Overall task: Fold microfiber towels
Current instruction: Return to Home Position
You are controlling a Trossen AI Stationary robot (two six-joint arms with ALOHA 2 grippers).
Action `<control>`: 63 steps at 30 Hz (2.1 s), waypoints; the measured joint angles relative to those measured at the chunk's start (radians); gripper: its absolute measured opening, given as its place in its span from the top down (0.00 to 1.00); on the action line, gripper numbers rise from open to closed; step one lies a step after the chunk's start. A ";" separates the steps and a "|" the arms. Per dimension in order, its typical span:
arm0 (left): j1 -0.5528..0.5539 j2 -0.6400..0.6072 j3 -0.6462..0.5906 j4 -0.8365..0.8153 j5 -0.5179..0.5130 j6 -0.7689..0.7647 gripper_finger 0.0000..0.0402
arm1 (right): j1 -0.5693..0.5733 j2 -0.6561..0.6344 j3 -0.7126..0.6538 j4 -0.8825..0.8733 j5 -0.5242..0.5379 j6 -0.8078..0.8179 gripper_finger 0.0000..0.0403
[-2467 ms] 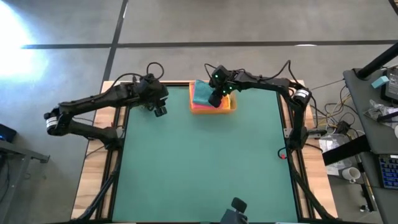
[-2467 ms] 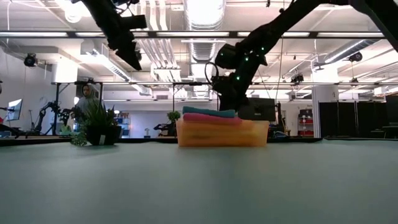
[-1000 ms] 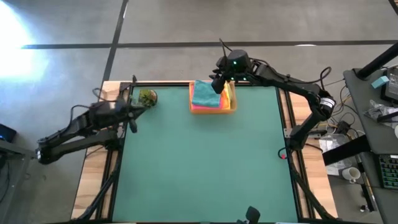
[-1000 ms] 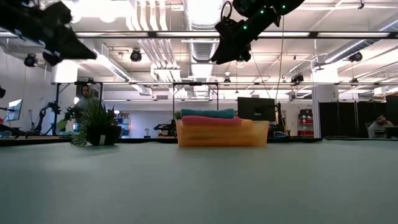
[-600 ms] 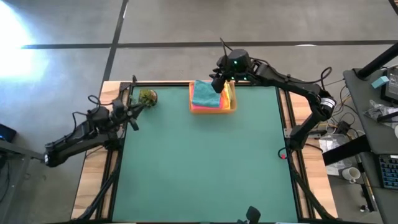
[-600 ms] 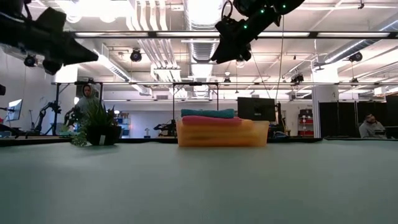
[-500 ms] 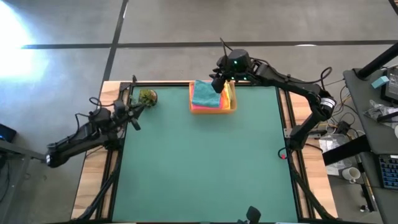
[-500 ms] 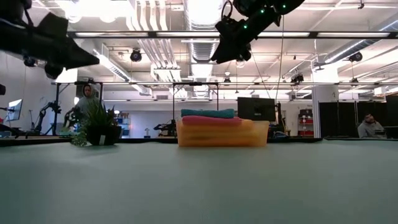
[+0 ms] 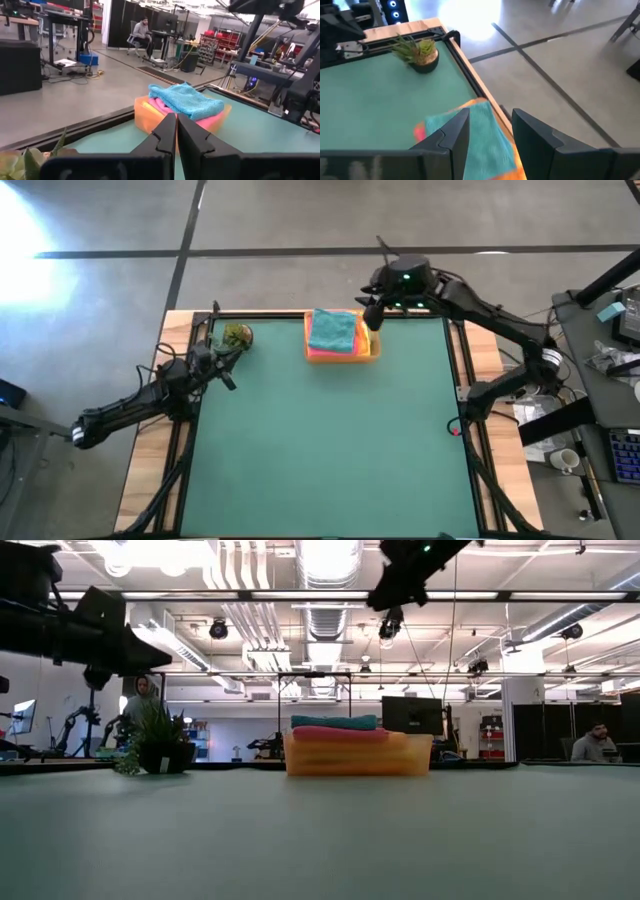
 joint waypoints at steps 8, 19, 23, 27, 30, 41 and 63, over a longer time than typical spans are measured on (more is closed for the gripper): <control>0.000 0.037 0.000 0.001 0.000 0.000 1.00 | 0.027 -0.219 -0.185 0.011 -0.003 0.097 0.66; 0.000 0.066 0.000 0.000 0.000 0.001 1.00 | 0.138 -0.498 -0.760 0.580 -0.003 0.365 0.65; 0.000 0.078 0.000 0.000 0.000 0.001 1.00 | 0.174 -0.579 -0.901 0.715 -0.003 0.451 0.65; 0.000 0.090 0.000 0.000 0.000 0.001 1.00 | 0.202 -0.656 -1.007 0.802 -0.002 0.500 0.65; 0.000 0.099 0.000 0.000 0.000 0.001 1.00 | 0.217 -0.714 -1.071 0.859 -0.001 0.524 0.65; 0.000 0.118 0.000 -0.001 0.001 0.001 1.00 | 0.272 -0.995 -1.270 0.878 0.038 0.584 0.65; 0.000 0.118 0.000 -0.001 0.004 0.002 1.00 | 0.271 -1.349 -1.204 0.179 0.049 0.461 0.65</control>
